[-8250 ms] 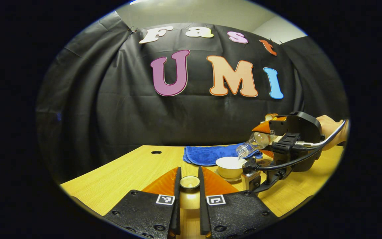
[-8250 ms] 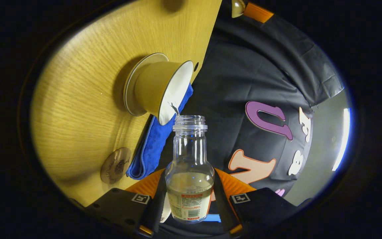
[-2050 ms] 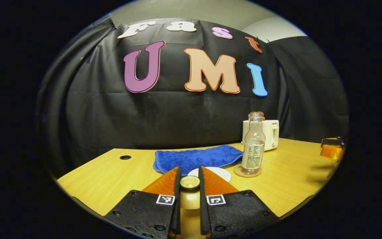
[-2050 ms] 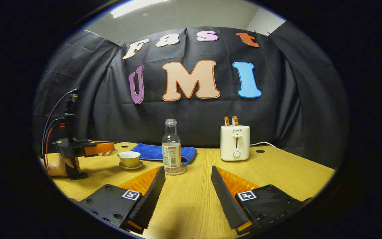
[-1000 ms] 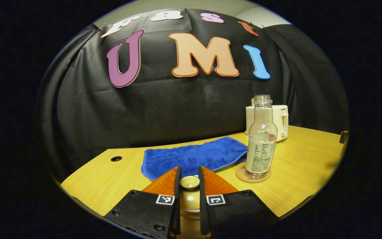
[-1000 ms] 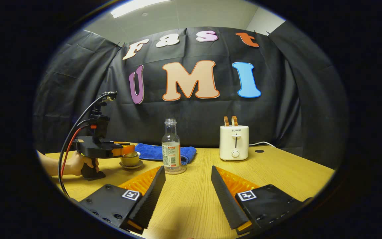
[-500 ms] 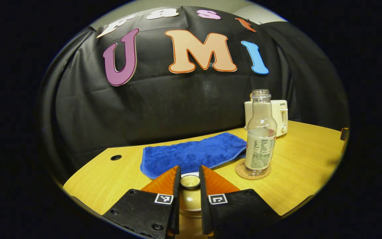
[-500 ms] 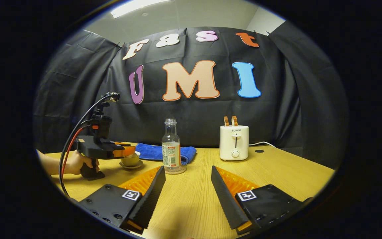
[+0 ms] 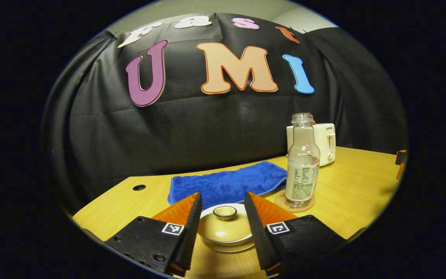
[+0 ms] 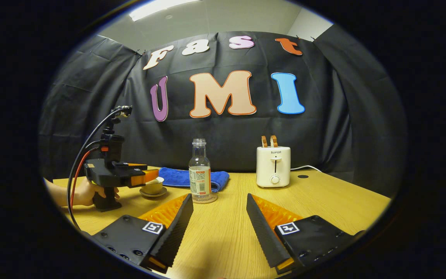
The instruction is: Open the teacup lid with one hand, grasp the water bottle and pour water into the teacup with the other hand; after pouring, place the water bottle on the coaster and then close the teacup lid.
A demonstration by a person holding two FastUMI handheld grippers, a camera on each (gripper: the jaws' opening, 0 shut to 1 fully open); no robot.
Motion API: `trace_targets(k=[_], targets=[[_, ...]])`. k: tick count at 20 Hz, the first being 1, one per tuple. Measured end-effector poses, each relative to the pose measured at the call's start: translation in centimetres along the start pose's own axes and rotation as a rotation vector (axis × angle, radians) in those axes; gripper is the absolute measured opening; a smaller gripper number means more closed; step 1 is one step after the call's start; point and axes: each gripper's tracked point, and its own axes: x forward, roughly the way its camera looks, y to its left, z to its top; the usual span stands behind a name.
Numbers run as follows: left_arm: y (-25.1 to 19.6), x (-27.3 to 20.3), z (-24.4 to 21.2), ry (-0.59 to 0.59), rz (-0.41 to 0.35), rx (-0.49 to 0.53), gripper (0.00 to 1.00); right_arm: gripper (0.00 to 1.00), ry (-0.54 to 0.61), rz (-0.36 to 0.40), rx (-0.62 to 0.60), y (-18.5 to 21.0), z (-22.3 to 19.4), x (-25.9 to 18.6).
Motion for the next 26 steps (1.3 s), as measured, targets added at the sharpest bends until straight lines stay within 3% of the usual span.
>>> trace_targets(k=[2,3,4,5,8,11,13,16,19,23,26], targets=[[0.4,-0.8,0.2,-0.018,0.013,-0.026,0.74,0.9,0.0,0.0,0.0,0.1,0.0,-0.1],[0.5,-1.4,0.3,-0.03,0.019,-0.042,0.82,0.87,0.0,0.0,0.0,0.1,0.0,-0.1],[0.6,-2.0,0.5,-0.043,0.024,-0.053,0.84,0.9,0.0,0.0,0.0,0.1,0.0,-0.1],[0.7,-2.4,0.7,-0.056,0.03,-0.062,0.86,0.86,0.0,0.0,0.0,0.1,-0.1,-0.1],[0.8,-4.4,0.4,-0.046,0.048,-0.077,0.86,0.9,0.0,0.0,0.0,0.1,0.0,-0.1],[0.4,-7.2,0.4,-0.062,0.072,-0.099,0.87,0.86,0.0,0.0,0.0,0.1,0.0,-0.1],[-0.2,-9.1,0.5,-0.071,0.079,-0.097,0.87,0.9,-0.001,0.0,0.0,0.1,0.0,-0.1],[-0.8,-11.9,0.5,-0.07,0.091,-0.097,0.89,0.86,-0.001,-0.001,-0.001,0.2,0.0,-0.1],[-1.3,-14.2,0.4,-0.069,0.109,-0.096,0.91,0.9,-0.001,-0.001,-0.001,0.2,0.0,-0.2],[-2.3,-16.0,0.4,-0.071,0.09,-0.094,0.94,0.9,-0.001,-0.001,-0.001,0.2,0.0,-0.2],[-1.8,-16.6,0.4,-0.071,0.118,-0.095,0.94,0.9,-0.001,-0.001,-0.001,0.2,0.0,-0.2]])
